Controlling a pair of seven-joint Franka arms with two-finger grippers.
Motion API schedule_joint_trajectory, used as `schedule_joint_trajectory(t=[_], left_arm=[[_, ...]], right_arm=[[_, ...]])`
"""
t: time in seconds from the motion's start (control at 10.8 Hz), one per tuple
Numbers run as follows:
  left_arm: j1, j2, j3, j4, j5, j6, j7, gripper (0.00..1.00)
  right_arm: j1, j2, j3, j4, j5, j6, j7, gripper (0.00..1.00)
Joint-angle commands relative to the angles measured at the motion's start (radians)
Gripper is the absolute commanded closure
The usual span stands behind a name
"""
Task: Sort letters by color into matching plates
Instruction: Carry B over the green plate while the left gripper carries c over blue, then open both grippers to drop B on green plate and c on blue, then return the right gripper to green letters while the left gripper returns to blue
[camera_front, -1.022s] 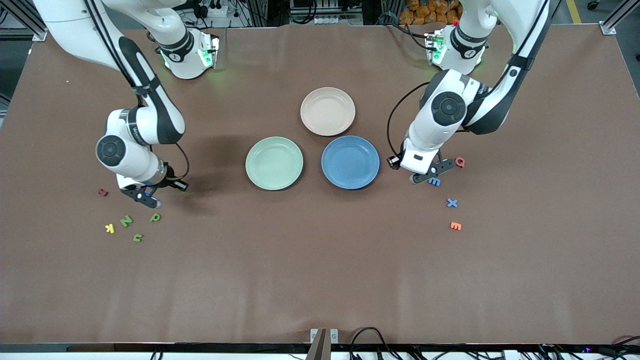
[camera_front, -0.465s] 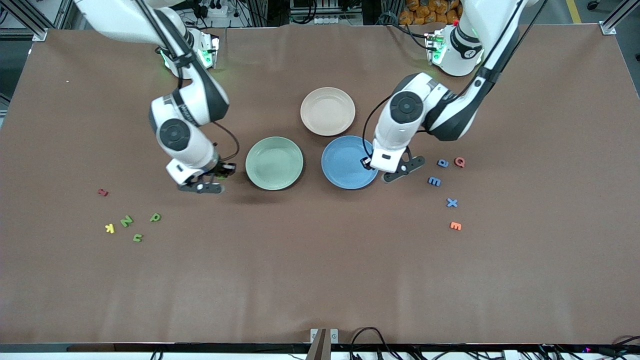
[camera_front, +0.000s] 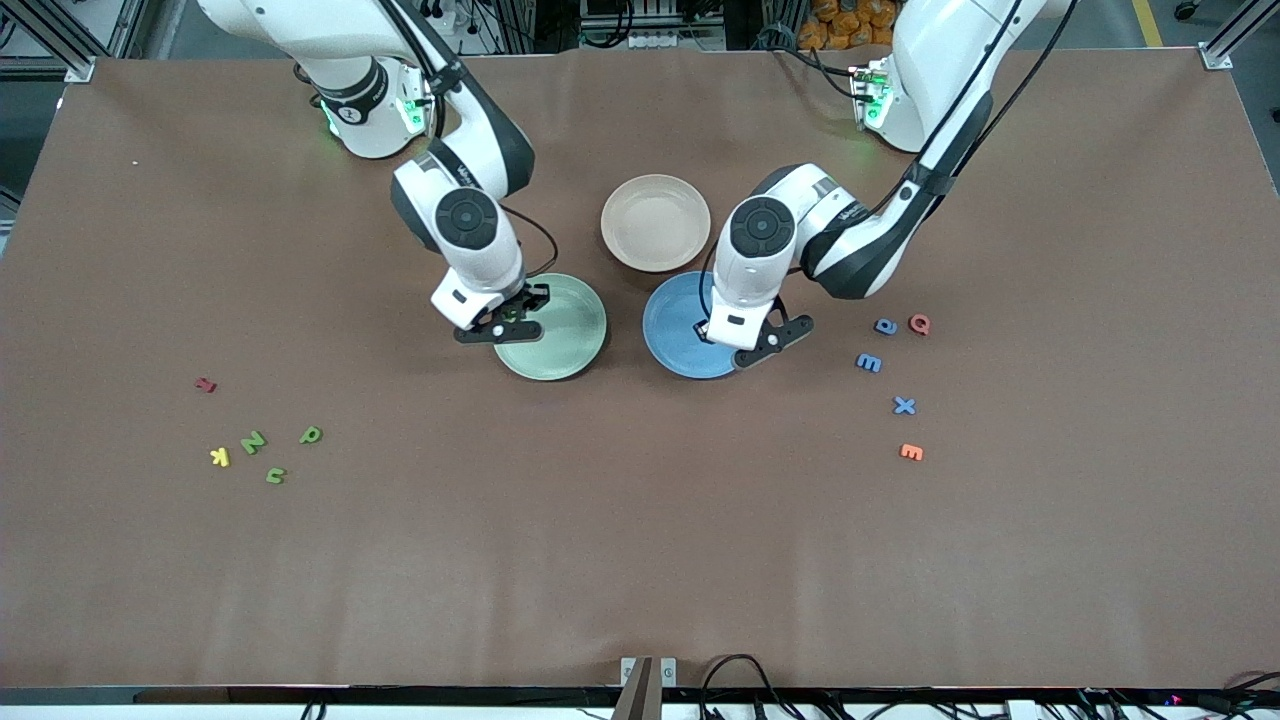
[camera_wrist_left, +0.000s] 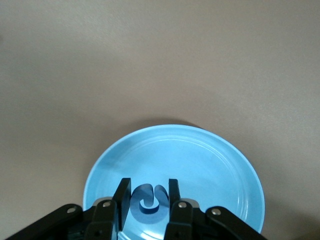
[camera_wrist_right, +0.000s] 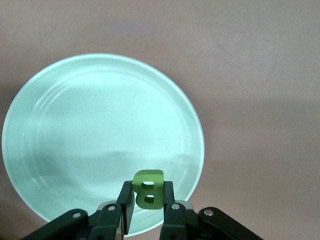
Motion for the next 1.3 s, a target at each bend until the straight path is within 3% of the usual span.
schedule_joint_trajectory(t=[0.0,0.09,0.19,0.37,0.65,1.21], left_arm=[[-0.028,0.063,0.007,0.057,0.113,-0.022,-0.108,0.90],[-0.028,0.071,0.007,0.057,0.139,-0.024,-0.114,0.08],[-0.028,0.071,0.009,0.057,0.144,-0.022,-0.114,0.00],[-0.024,0.057,0.009,0.051,0.149,-0.037,-0.114,0.00],[0.004,-0.029,0.007,0.041,0.159,-0.158,-0.090,0.00],[0.134,-0.200,0.000,-0.041,0.155,-0.247,0.192,0.00]], right_arm=[[0.035,0.031,-0.004,0.035,-0.025,-0.040,0.030,0.82],[0.036,0.037,-0.004,0.044,-0.026,-0.055,0.041,0.78],[0.036,0.039,-0.005,0.050,-0.031,-0.066,0.042,0.05],[0.024,0.037,-0.005,0.056,-0.115,-0.071,0.041,0.00],[-0.011,0.031,-0.007,0.058,-0.126,-0.071,0.032,0.00],[-0.305,0.031,-0.007,0.104,-0.134,-0.060,-0.072,0.00]])
